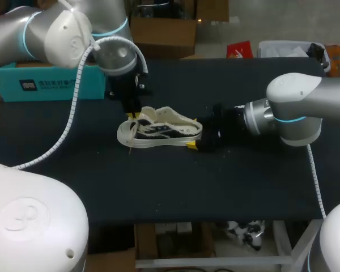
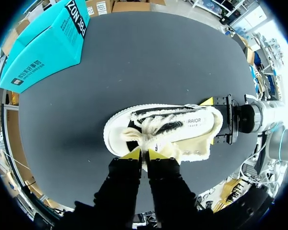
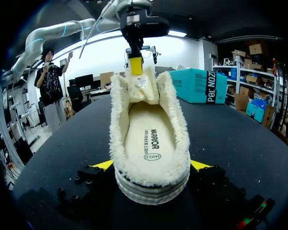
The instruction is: Open the shoe tongue, take the insole out of the shoe, put the insole back into the shoe, and pack the shoe into the shoebox
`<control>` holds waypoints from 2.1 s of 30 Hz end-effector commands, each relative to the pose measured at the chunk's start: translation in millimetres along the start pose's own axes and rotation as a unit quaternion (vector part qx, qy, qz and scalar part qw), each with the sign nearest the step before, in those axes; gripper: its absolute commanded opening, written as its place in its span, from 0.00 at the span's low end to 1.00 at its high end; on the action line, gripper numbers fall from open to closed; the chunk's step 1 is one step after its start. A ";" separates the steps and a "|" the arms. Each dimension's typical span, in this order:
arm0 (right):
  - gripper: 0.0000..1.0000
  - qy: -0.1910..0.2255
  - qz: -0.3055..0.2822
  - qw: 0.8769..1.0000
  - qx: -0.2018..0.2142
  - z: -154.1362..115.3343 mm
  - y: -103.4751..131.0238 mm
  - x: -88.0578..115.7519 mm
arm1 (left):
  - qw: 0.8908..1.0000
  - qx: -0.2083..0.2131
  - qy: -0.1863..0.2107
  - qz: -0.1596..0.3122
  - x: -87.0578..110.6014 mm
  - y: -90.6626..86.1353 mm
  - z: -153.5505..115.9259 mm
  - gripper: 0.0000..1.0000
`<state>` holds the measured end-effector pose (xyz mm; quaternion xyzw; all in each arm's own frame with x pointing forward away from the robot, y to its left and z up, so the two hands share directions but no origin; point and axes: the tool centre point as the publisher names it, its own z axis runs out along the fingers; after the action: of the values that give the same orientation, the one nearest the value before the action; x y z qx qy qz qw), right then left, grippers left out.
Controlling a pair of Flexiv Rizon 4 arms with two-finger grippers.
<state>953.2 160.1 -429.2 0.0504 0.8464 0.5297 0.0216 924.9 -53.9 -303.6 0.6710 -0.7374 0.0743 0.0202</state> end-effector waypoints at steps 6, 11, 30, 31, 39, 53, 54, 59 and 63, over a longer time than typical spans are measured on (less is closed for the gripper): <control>0.00 0.002 -0.001 1.000 -0.003 0.1 -4.1 -1.8 | 0.999 0.020 0.020 0.021 16.9 -0.2 -5.1 0.79; 0.00 0.002 -0.001 1.000 -0.003 0.1 -4.1 -1.8 | 0.999 0.017 0.015 0.027 29.5 -6.4 0.0 0.75; 0.00 0.002 -0.001 1.000 -0.003 0.1 -4.1 -1.8 | 0.998 0.051 0.042 -0.013 -8.0 8.4 -15.3 0.00; 0.00 0.002 -0.001 1.000 -0.003 0.1 -4.1 -1.8 | 0.997 0.053 0.046 -0.016 -13.3 9.6 -15.6 0.00; 0.00 0.002 -0.001 1.000 -0.003 0.1 -4.1 -1.8 | 0.995 0.046 0.081 -0.045 -47.0 10.1 4.2 0.00; 0.00 0.002 -0.001 1.000 -0.003 0.1 -4.1 -1.8 | 0.993 0.070 0.092 0.020 -25.3 11.3 -17.5 0.86; 0.00 0.002 -0.001 1.000 -0.003 0.1 -4.1 -1.8 | 0.992 0.082 0.089 0.023 -20.4 13.4 -25.0 0.91; 0.00 0.002 -0.001 1.000 -0.003 0.1 -4.1 -1.8 | 0.988 0.117 0.073 0.063 5.1 17.2 -58.3 0.72; 0.00 0.002 -0.001 1.000 -0.003 0.1 -4.1 -1.8 | 0.982 0.143 0.047 0.114 27.7 16.9 -77.5 0.00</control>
<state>953.7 161.5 -429.9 0.0503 0.8463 0.5299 0.0217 915.2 -62.2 -244.7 0.5785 -0.7844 0.2238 -0.0071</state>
